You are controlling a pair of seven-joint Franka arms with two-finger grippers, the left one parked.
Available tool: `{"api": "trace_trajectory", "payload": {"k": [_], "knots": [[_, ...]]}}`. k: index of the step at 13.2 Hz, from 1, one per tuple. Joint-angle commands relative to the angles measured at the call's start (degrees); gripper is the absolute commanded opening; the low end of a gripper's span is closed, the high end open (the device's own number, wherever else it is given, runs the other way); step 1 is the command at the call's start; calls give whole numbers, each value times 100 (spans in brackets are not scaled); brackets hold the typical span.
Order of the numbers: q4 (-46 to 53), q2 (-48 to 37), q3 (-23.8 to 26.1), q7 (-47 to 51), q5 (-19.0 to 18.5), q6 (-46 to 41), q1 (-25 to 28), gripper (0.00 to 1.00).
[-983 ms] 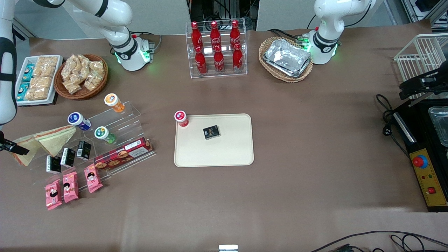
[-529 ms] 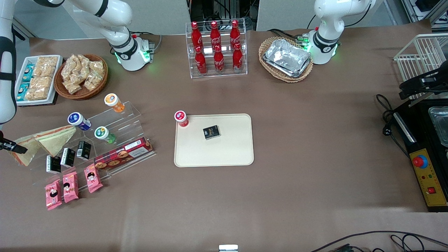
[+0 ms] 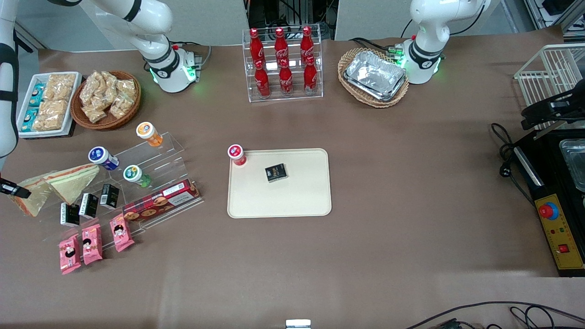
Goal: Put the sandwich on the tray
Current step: 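Lower the right gripper onto the wrapped triangle sandwich and close it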
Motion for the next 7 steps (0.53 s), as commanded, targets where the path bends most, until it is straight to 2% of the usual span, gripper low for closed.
{"api": "trace_trajectory", "payload": {"k": [1, 4, 7], "knots": [[-110, -184, -5, -142, 4, -88, -14, 40], [48, -289, -5, -169, -57, -254, 3, 40], [521, -342, -14, -362, -66, -772, -6, 40]]}}
